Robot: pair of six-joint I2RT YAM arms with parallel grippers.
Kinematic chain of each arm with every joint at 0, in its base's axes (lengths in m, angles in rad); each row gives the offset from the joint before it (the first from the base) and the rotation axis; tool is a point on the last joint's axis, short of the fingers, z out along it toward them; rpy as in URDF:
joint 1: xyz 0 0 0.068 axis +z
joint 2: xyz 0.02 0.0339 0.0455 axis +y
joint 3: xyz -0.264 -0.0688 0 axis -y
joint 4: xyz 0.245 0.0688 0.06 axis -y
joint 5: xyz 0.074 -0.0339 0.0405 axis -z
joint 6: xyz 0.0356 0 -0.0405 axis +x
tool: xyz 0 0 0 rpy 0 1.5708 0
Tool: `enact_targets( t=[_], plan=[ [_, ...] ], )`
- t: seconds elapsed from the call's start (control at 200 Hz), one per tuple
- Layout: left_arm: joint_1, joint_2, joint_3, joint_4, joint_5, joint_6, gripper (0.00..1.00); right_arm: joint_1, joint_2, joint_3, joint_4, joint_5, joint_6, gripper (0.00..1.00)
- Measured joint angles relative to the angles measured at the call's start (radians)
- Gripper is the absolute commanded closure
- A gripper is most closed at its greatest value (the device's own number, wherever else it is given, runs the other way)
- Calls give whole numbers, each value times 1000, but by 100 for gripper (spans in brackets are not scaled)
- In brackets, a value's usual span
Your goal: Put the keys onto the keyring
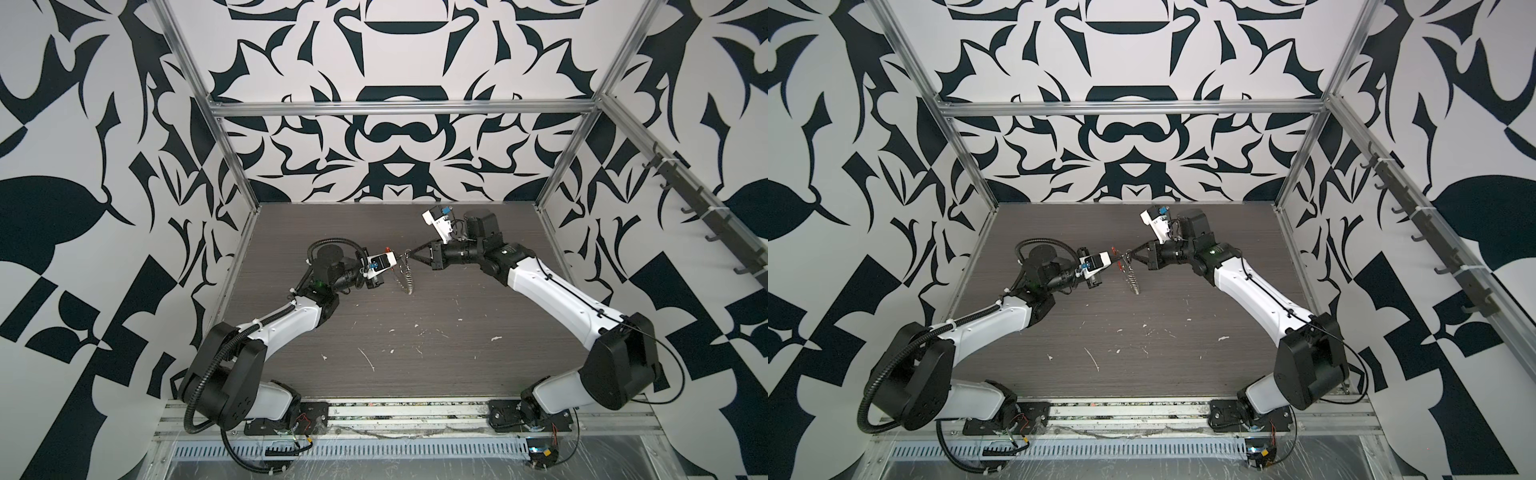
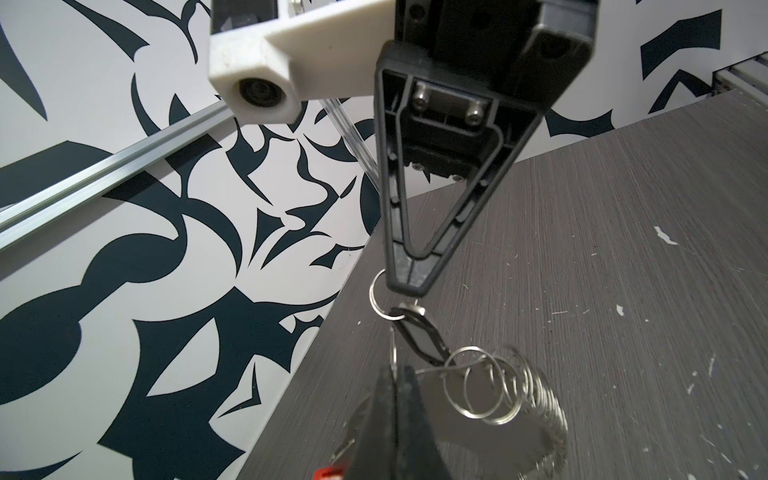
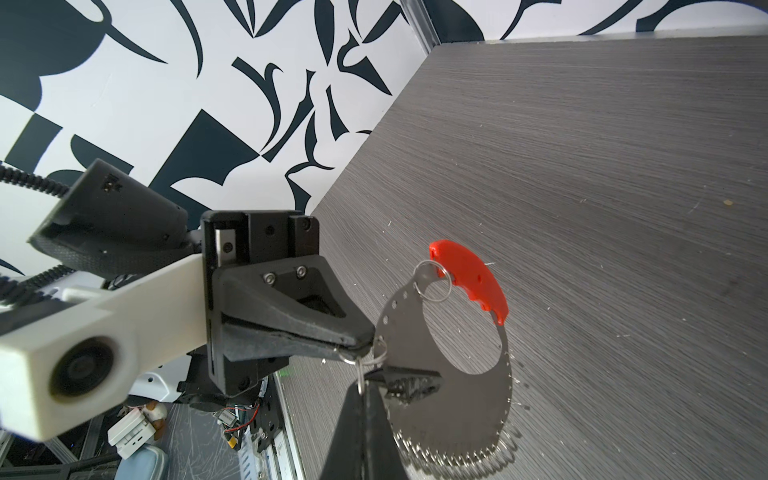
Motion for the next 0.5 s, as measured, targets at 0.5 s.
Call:
enact_targets(
  t=[0.5],
  plan=[
    [0,3,0,-2,1,3,100,6,38,25,14,7,18,100]
  ],
)
